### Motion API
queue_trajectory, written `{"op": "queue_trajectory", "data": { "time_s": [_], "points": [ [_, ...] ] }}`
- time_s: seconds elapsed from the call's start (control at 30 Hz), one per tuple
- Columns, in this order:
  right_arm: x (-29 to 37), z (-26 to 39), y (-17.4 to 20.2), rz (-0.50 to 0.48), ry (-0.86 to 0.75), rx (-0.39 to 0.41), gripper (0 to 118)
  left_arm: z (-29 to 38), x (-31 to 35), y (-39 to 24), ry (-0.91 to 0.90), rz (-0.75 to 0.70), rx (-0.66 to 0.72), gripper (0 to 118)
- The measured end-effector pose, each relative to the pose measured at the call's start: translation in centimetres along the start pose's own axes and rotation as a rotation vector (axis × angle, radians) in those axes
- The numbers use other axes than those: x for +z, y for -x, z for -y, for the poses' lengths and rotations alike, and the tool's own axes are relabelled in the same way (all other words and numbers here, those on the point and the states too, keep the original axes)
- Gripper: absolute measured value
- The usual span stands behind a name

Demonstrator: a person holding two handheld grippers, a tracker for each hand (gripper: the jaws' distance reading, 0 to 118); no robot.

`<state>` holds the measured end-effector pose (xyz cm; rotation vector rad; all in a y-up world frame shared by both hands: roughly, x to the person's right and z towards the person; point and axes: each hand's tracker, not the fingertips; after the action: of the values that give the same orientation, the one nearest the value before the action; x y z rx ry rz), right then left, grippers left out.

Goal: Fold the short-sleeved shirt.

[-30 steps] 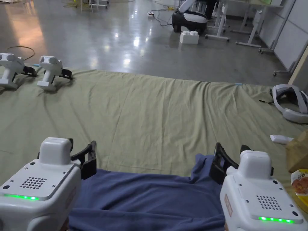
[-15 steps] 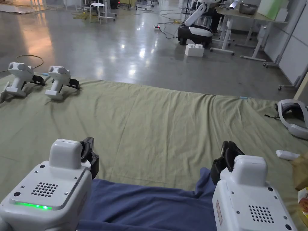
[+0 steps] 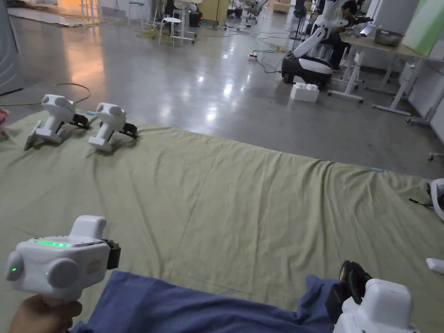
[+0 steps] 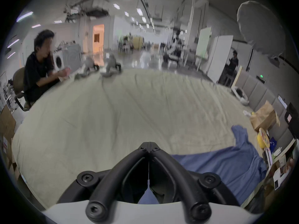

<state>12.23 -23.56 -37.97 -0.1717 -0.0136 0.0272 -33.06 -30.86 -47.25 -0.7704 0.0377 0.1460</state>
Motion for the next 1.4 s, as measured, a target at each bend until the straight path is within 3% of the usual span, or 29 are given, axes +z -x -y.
{"op": "queue_trajectory", "data": {
  "time_s": [0.07,0.2,0.3,0.47,0.63,0.67,0.7,0.73,0.83,0.97,1.13,1.27,1.4],
  "points": [
    [-0.5,0.4,-0.1,0.002,0.023,0.005,9,-0.2,-0.8,-0.8,0.091,0.021,-0.001,5],
    [-1.4,1.0,-0.4,0.011,0.063,0.019,9,-0.2,-3.2,-1.1,0.235,0.030,0.000,71],
    [-2.1,1.5,-0.6,0.019,0.083,0.027,9,0.1,-4.4,-1.9,0.258,0.004,-0.031,71],
    [-3.0,2.3,-0.8,0.028,0.122,0.032,9,0.8,-6.6,-2.0,0.350,-0.029,-0.038,71],
    [-3.4,3.3,-1.4,0.037,0.160,0.041,9,1.6,-7.5,-2.8,0.289,-0.102,-0.138,66],
    [-3.6,3.5,-1.6,0.040,0.166,0.042,9,1.6,-7.5,-3.0,0.282,-0.087,-0.167,56],
    [-3.8,3.7,-1.9,0.045,0.178,0.042,9,1.5,-7.5,-3.2,0.274,-0.095,-0.191,37],
    [-4.1,3.8,-2.2,0.051,0.191,0.041,9,1.7,-8.0,-2.8,0.281,-0.077,-0.171,26],
    [-5.0,4.0,-3.7,0.064,0.234,0.025,9,1.2,-8.0,-1.9,0.280,-0.056,-0.151,8],
    [-7.3,3.9,-7.0,0.121,0.327,0.047,15,1.0,-5.0,-2.6,0.227,-0.054,-0.156,7],
    [-13.3,4.8,-11.7,0.080,0.613,0.033,60,0.1,-3.3,-3.2,0.184,-0.054,-0.145,7],
    [-17.8,7.3,-13.8,0.072,0.829,0.030,65,-0.1,-3.1,-3.7,0.178,-0.060,-0.163,7],
    [-20.9,9.9,-14.6,0.027,0.944,0.012,65,-0.2,-3.1,-3.7,0.176,-0.063,-0.150,7]
  ]
}}
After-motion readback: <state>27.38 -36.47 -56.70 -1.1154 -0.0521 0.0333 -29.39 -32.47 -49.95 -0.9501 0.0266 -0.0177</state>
